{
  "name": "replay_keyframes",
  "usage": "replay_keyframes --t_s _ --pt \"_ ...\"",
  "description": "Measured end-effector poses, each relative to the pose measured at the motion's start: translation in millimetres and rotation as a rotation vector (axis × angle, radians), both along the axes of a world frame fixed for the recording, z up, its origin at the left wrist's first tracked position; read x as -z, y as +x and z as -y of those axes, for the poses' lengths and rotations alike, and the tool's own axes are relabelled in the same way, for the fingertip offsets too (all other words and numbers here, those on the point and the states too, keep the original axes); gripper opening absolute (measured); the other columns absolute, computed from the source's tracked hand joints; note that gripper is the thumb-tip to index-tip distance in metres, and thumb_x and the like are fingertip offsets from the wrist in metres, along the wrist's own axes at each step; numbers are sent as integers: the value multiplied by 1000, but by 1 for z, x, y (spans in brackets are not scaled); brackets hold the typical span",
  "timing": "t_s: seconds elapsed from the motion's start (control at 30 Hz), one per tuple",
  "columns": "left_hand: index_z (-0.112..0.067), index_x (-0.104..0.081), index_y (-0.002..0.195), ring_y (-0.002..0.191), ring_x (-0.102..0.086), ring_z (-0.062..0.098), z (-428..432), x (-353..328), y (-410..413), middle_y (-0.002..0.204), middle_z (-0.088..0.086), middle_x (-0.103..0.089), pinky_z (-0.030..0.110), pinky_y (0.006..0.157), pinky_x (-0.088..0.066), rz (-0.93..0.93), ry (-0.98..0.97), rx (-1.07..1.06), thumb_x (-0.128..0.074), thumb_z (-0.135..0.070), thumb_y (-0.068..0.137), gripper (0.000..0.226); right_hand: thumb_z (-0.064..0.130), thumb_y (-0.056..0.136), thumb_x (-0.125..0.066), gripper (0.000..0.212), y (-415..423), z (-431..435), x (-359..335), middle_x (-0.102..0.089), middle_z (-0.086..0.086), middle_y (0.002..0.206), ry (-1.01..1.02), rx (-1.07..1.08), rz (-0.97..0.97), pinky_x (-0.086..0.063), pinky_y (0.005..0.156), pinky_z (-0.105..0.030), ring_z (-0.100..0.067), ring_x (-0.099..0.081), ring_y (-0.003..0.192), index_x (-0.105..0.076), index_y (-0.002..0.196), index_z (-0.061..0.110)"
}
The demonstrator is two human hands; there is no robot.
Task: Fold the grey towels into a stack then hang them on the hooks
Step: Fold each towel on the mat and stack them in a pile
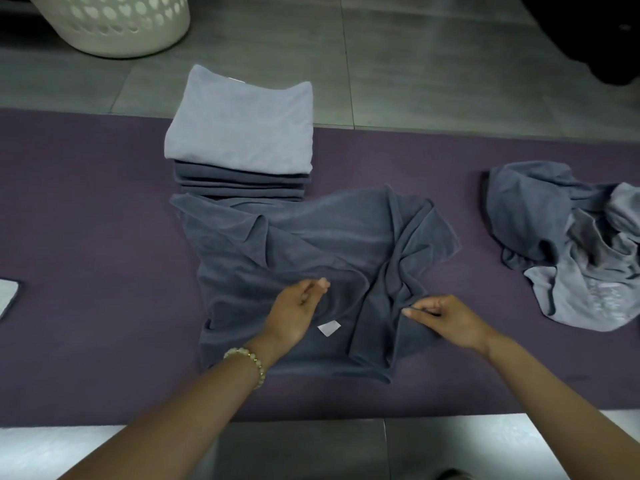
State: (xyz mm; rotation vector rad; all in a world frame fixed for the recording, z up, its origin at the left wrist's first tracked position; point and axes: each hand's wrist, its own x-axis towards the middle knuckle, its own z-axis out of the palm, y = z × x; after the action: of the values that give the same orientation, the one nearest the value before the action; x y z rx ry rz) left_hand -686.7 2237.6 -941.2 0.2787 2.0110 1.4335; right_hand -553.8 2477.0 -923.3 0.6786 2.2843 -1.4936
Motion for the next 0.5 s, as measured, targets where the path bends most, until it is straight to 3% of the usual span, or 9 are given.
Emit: replay_keyframes --t_s 0.13,0.23,0.33,0.4,0.5 --pt "-22 -68 102 97 -62 5 -28 11 13 99 -11 -68 4 75 -43 -57 -48 43 -56 -32 93 18 13 89 -63 13 7 0 -1 -73 10 77 -77 95 -58 -48 69 -10 6 -62 73 -73 84 8" --pt "-20 -68 111 102 -58 7 -49 19 16 110 -5 -67 0 76 -40 -130 -81 126 -58 -33 92 25 14 88 -64 13 8 -1 3 -72 10 76 -56 88 -75 -48 69 -11 6 -60 72 -74 81 11" --pt "-23 -66 110 107 -51 10 -62 32 13 107 -4 -63 19 92 -42 -278 -192 139 -68 -43 82 34 18 88 -64 15 12 -4 9 -74 2 85 -58 110 -83 -51 74 -16 1 -62 76 -75 85 8" --pt "-24 -65 98 101 -48 11 -67 39 13 98 -7 -58 27 90 -44 -311 -266 80 -76 -49 71 39 18 88 -65 13 16 -3 11 -74 8 82 -68 125 -89 -50 72 -13 2 -64 76 -75 83 13" --pt "-21 -56 88 90 -45 12 -75 42 13 90 -8 -53 27 82 -41 -420 -349 48 -80 -52 64 46 18 88 -64 13 20 -2 14 -73 16 77 -91 129 -89 -47 69 -9 5 -65 75 -74 79 21"
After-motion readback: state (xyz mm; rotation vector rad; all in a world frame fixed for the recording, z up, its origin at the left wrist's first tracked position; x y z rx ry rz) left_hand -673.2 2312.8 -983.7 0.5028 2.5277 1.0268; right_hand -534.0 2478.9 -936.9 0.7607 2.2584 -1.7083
